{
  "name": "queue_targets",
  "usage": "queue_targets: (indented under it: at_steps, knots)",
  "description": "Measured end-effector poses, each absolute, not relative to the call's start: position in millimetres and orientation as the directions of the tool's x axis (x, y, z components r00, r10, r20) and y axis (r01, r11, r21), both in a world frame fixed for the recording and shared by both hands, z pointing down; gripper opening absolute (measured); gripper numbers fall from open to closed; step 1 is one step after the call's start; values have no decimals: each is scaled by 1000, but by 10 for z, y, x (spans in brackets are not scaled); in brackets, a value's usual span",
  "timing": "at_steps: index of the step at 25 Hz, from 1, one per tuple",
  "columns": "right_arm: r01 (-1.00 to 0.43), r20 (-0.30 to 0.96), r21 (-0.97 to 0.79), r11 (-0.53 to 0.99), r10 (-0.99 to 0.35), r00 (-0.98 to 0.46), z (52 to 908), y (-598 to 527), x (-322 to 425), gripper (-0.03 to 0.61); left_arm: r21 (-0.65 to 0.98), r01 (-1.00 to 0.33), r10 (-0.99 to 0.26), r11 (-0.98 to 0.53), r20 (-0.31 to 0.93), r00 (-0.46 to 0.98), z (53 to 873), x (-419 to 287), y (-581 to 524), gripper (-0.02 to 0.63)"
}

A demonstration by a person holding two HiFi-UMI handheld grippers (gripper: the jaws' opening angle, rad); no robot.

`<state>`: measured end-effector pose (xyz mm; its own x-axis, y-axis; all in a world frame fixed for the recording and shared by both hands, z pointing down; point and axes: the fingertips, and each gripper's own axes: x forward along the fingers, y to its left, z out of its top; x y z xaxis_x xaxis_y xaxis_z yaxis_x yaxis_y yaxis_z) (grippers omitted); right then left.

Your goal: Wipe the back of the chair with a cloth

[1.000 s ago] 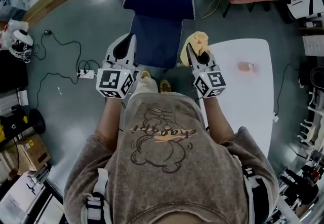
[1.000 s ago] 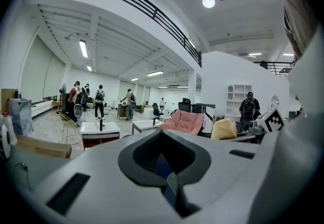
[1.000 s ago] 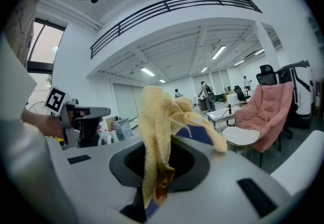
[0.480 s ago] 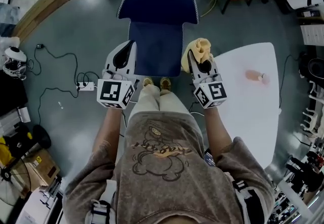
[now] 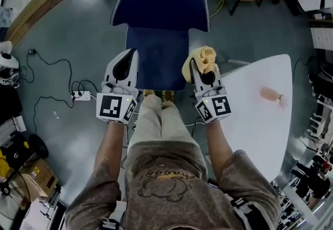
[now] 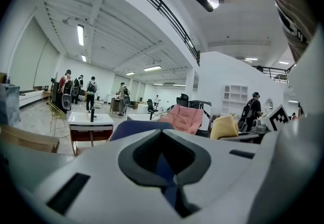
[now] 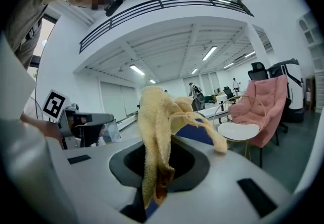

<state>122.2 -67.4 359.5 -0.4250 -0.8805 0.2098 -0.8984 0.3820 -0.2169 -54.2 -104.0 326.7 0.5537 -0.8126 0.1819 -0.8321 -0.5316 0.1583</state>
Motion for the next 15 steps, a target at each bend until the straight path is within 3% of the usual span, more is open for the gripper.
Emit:
queue_targets:
  at_steps: [15]
  knots:
    - [-897, 264, -203, 393, -860, -436, 4100, -1416, 982, 71, 163, -833, -805, -528, 216, 553, 3626, -682, -1346, 8]
